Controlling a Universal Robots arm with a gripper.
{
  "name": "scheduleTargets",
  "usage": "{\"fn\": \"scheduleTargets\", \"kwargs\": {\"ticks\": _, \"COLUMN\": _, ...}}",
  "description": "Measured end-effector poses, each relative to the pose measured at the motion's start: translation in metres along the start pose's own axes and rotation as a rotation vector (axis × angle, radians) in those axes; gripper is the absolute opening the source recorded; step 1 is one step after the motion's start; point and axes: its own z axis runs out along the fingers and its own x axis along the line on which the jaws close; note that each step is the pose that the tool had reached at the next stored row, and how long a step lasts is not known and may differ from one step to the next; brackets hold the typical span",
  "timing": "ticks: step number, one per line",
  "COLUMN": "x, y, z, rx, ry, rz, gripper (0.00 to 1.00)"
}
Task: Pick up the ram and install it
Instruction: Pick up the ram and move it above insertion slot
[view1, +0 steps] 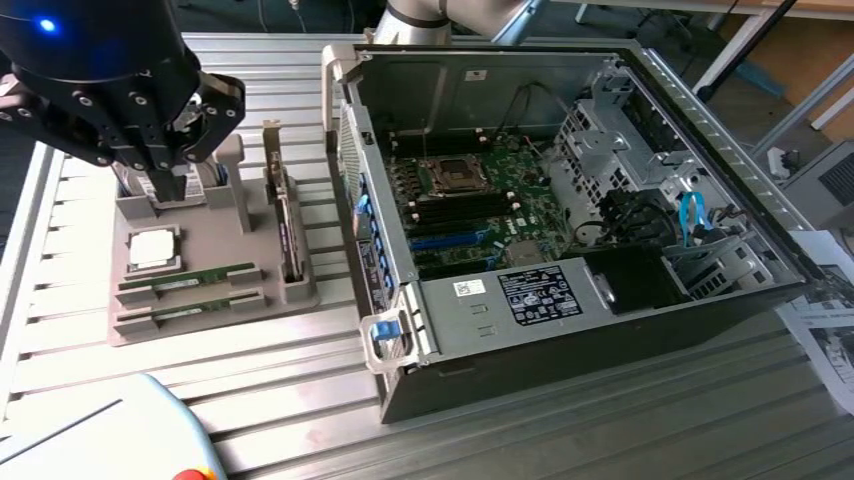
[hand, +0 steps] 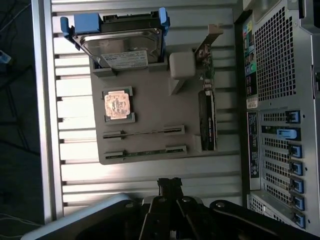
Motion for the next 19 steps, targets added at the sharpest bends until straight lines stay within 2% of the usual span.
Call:
{"fn": "scheduleTargets", "kwargs": {"ticks": 3, "x": 0.0, "y": 0.0, "z": 0.0002, "rx": -0.0019, "ry": 0.0028, "rz": -0.077, "gripper": 0.11}}
{"fn": "scheduleTargets", "kwargs": {"ticks": 14, "x": 0.0, "y": 0.0, "z": 0.0011, "rx": -0.0076, "ry": 0.0109, "rz": -0.302, "gripper": 0.11}}
{"fn": "scheduleTargets", "kwargs": {"ticks": 19, "x": 0.0, "y": -0.0001, "z": 0.0019, "rx": -0.0119, "ry": 0.0171, "rz": -0.475, "gripper": 0.11}}
